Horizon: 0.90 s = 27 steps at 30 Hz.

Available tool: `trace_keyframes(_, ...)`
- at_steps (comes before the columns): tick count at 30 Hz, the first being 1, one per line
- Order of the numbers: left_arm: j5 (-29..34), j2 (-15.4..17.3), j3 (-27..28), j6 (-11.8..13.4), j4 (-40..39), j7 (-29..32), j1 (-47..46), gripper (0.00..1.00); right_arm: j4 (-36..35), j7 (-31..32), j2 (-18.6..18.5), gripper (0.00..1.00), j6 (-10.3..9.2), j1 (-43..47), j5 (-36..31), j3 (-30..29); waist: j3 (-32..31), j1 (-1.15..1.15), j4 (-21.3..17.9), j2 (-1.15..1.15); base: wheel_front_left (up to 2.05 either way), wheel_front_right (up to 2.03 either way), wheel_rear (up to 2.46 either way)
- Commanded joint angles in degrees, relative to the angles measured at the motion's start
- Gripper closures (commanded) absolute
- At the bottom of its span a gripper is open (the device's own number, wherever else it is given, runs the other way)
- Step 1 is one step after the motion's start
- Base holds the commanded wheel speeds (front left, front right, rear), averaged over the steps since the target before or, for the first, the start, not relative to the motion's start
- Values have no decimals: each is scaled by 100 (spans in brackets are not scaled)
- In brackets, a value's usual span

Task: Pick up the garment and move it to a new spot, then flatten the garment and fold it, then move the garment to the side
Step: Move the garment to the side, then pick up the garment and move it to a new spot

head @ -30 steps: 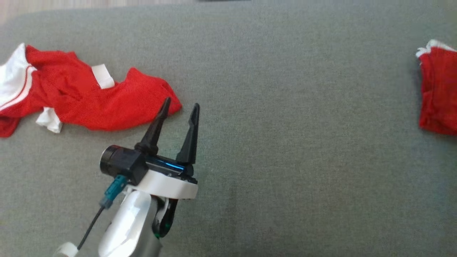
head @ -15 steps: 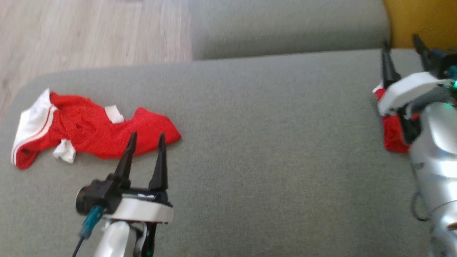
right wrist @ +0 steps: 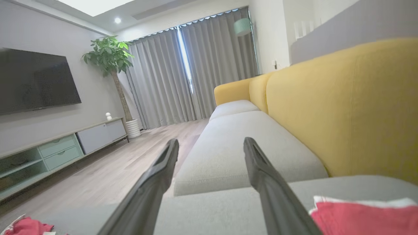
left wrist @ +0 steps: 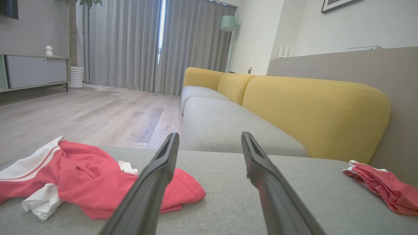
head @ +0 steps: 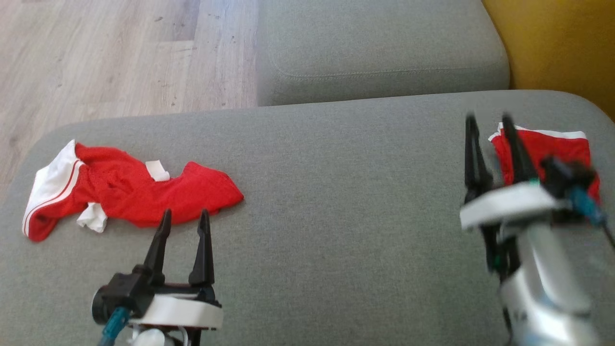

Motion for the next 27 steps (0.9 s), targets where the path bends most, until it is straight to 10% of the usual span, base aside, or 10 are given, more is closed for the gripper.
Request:
trace_keyframes(1, 43, 27, 201, -27, -172, -46, -150, 0, -436, -66, 82, 0, -4, 176, 210, 179, -7, 1, 16, 0, 0, 0, 0)
trace_keyframes(13, 58, -10, 427, -94, -179, -46, 194, 0, -1261, -75, 85, 0, -4, 2048, -139, 422, -47, 1, 37, 0, 0, 0, 0)
trace_keyframes(27, -10, -14, 387, -102, -227, -46, 210, 0, -1471, -76, 86, 0, -4, 2224, -16, 485, -35, 1, 2, 0, 0, 0, 0)
